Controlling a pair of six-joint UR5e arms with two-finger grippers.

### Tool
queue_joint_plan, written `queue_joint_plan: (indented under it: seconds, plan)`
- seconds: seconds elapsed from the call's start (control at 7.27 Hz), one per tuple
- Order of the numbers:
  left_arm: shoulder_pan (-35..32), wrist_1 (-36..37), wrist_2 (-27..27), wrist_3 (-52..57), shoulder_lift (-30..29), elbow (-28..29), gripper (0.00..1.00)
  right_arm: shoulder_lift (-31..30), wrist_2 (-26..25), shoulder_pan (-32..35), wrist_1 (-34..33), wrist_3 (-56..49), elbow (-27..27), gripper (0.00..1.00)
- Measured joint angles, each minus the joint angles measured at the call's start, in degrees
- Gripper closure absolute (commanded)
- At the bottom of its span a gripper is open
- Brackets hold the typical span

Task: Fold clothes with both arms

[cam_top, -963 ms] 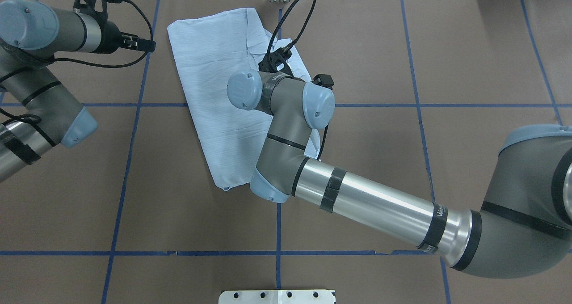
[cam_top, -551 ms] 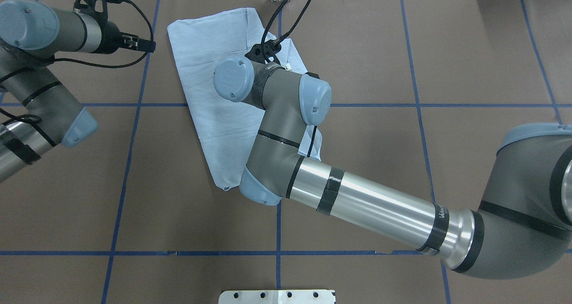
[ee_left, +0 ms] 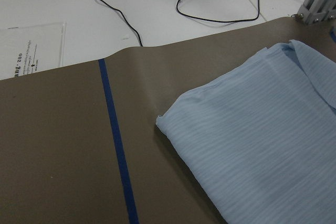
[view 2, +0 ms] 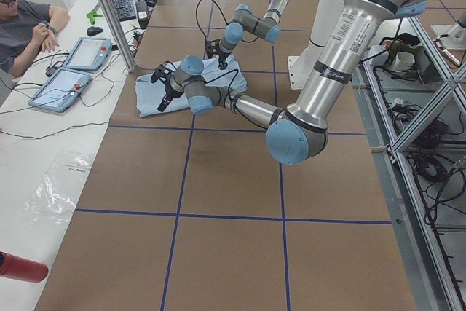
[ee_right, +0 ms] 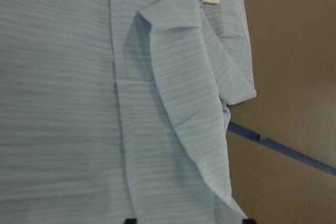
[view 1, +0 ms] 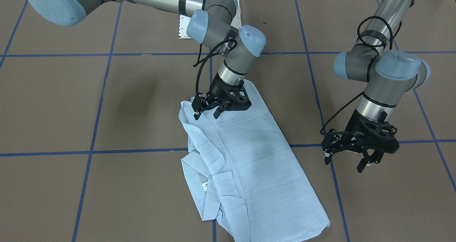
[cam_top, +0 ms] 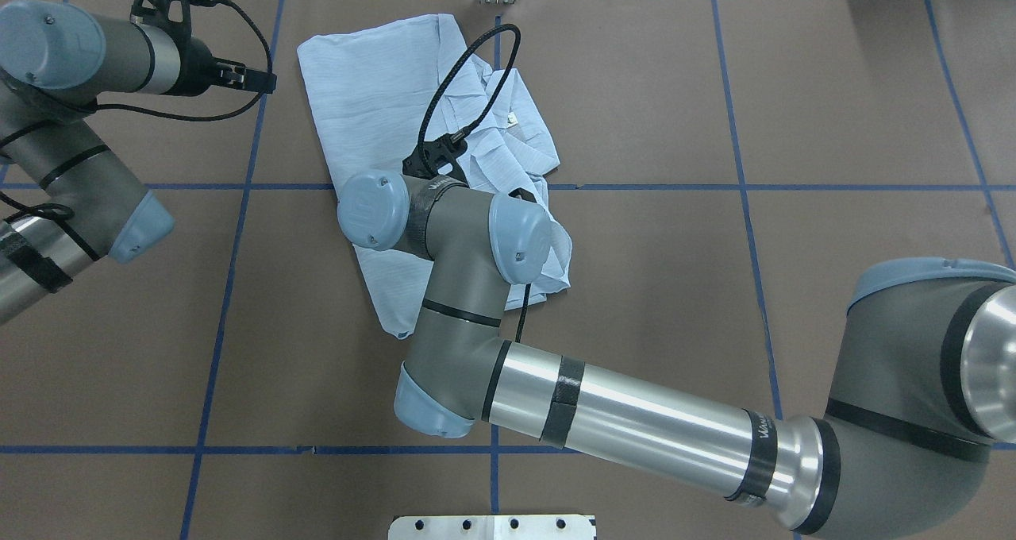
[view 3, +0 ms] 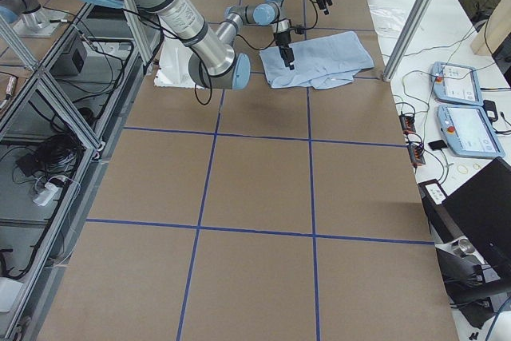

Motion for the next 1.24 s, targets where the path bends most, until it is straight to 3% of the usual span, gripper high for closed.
queue_joint_plan:
  seconds: [0.83,1.1,1.24]
  plan:
    - [0.0,0.0,0.01,0.0,0.49,-0.15,0.0,-1.3,-0.33,-2.32,-2.24,-2.31,0.83,0.49]
    - [0.0,0.0,0.01,0.0,0.52,-0.21,0.0,-2.03,-0.36,-2.57,-2.24,-2.31,0.83,0.53]
    - [0.0,0.0,0.01,0.0,0.52,-0.21,0.0,-2.26,-0.37,-2.62,-2.24,-2.31,0.8,0.64]
